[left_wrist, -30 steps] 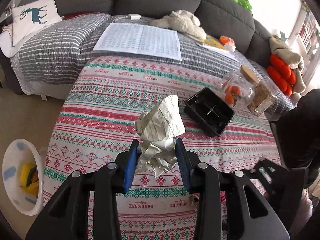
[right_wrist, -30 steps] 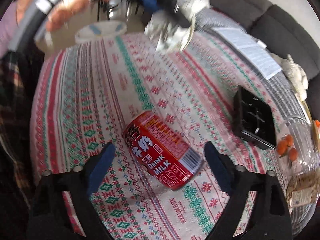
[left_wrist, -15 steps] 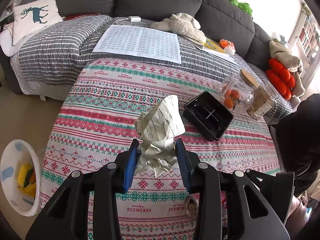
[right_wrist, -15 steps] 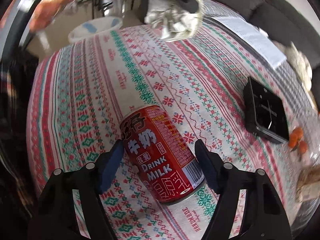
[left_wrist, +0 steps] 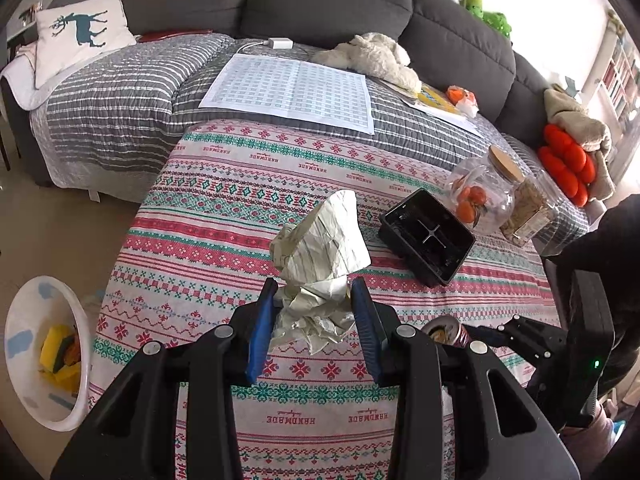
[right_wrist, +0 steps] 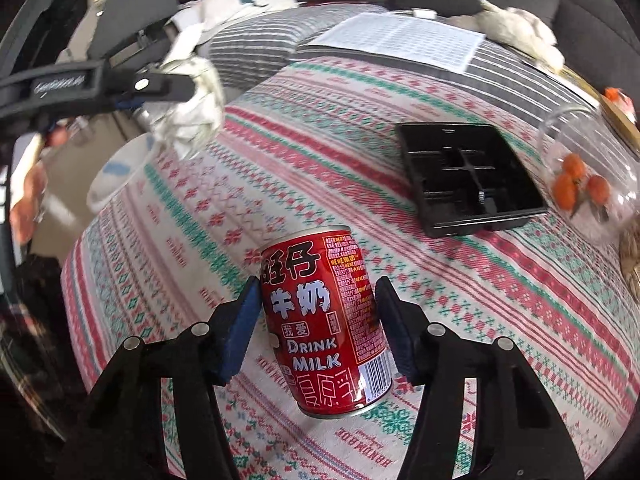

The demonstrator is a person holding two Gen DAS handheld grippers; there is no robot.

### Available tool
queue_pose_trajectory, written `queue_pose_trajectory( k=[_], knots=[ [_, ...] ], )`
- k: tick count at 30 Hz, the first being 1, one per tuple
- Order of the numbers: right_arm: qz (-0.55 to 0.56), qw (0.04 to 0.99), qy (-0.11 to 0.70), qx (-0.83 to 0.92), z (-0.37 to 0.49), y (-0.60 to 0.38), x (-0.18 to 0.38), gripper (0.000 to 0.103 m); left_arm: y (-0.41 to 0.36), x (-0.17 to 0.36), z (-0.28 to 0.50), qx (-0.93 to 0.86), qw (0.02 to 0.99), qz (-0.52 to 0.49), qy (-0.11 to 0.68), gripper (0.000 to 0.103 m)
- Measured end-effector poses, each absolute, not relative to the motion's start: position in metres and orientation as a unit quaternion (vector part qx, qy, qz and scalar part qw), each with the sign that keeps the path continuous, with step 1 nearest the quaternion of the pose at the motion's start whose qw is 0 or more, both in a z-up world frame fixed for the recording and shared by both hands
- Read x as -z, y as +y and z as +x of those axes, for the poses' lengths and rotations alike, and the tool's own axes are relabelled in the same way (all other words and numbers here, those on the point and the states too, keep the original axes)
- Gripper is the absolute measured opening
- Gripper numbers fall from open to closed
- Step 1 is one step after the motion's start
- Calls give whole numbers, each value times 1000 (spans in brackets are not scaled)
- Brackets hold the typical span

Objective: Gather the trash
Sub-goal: 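Lift the paper and can and carry both toward the white bin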

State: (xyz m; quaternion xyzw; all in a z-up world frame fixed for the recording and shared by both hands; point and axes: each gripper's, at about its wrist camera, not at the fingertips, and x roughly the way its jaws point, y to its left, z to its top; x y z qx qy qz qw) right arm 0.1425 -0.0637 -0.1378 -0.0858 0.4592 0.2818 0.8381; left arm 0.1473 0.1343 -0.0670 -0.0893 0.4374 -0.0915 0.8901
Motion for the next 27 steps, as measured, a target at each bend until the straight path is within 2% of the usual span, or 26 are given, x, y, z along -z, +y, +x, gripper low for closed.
queue_pose_trajectory(
  k=[17, 27],
  knots=[
    [21, 894, 397, -206, 148, -77, 99, 53, 150, 63, 140, 83, 897, -96, 424, 38],
    [38, 913, 362, -186, 143, -48, 79, 53, 177, 56, 129, 67, 907, -99, 403, 38]
  ],
)
